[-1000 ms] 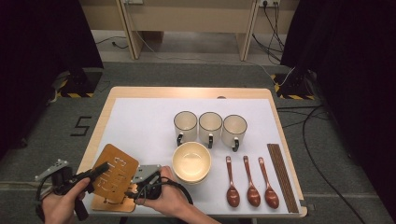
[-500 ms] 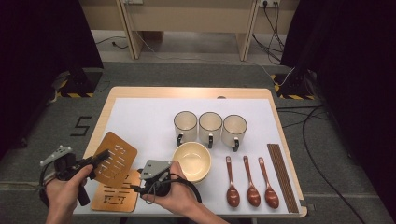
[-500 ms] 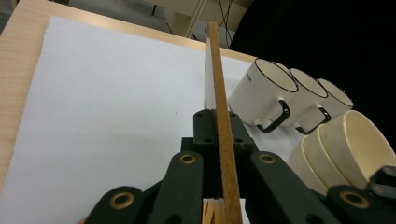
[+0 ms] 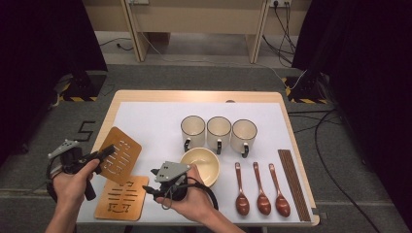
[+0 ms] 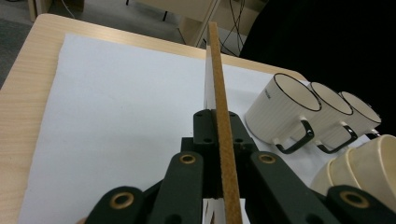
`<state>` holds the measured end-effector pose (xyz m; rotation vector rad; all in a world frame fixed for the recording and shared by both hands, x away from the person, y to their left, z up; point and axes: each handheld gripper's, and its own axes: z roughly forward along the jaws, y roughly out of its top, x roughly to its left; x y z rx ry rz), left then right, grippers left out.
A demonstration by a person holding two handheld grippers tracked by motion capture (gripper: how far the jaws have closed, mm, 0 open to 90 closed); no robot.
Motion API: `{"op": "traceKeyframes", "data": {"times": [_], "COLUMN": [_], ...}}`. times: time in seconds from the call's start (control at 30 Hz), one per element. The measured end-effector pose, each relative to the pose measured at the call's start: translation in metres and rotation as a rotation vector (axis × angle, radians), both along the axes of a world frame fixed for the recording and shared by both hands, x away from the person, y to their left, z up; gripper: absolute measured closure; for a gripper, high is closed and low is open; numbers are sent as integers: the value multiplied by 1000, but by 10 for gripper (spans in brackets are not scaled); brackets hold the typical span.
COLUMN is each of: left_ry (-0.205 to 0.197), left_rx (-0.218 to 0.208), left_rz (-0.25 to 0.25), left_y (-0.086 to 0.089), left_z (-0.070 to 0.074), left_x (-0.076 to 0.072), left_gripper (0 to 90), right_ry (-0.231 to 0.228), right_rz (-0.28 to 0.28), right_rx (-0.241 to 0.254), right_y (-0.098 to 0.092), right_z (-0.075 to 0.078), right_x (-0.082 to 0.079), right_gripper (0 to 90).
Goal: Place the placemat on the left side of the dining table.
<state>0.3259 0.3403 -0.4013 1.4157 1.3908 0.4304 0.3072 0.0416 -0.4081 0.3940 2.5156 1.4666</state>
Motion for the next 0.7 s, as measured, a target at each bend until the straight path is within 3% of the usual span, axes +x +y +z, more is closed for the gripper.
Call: {"op": "traceKeyframes", "data": {"times": [0.7], "left_ry": [8], "left_rx": [38], "left_rz": [33], "left_y": [-10], "left_z": [2], "left_x": [42], "left_gripper": [856], "right_ry": [-23], "right_rz": [-84], "right_rx": [41], "right_y": [-35], "right_z": [13], "right_x": [5], "right_gripper": [474]}}
